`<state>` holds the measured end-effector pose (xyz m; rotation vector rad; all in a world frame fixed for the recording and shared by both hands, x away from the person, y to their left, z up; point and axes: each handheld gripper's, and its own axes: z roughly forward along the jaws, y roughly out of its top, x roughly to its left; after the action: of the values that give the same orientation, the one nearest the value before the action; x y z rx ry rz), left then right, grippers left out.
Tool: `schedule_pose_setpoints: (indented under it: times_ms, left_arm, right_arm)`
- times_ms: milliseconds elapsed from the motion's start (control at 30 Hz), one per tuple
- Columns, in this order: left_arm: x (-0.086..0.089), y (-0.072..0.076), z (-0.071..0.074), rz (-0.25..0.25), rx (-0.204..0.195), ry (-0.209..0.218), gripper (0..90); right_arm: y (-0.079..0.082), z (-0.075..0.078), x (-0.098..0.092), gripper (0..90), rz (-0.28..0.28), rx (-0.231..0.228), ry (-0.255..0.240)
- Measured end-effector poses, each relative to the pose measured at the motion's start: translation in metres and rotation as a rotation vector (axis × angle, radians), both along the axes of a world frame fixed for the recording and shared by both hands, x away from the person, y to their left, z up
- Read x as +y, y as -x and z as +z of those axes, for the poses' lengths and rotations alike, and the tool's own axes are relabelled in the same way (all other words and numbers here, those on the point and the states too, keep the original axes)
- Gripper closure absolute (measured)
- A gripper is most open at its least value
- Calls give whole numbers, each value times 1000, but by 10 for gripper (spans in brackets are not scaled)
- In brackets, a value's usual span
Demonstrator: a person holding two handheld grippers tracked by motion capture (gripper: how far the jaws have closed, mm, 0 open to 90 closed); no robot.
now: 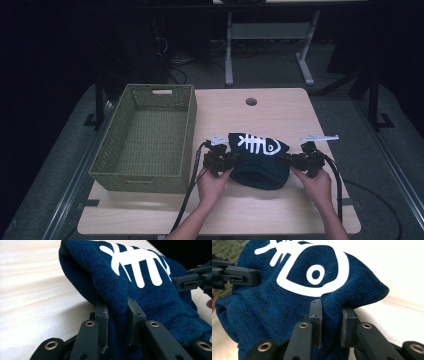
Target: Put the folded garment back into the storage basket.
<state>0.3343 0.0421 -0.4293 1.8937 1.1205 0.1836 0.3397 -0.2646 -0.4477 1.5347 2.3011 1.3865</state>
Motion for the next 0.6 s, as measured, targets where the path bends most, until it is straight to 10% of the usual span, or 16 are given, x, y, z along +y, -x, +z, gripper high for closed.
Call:
schedule_pose_setpoints:
  times_ms: [600]
  left_arm:
    - [44, 22, 77, -43, -102, 29, 731]
  right_arm:
    - [21, 74, 27, 746, 59, -124, -64]
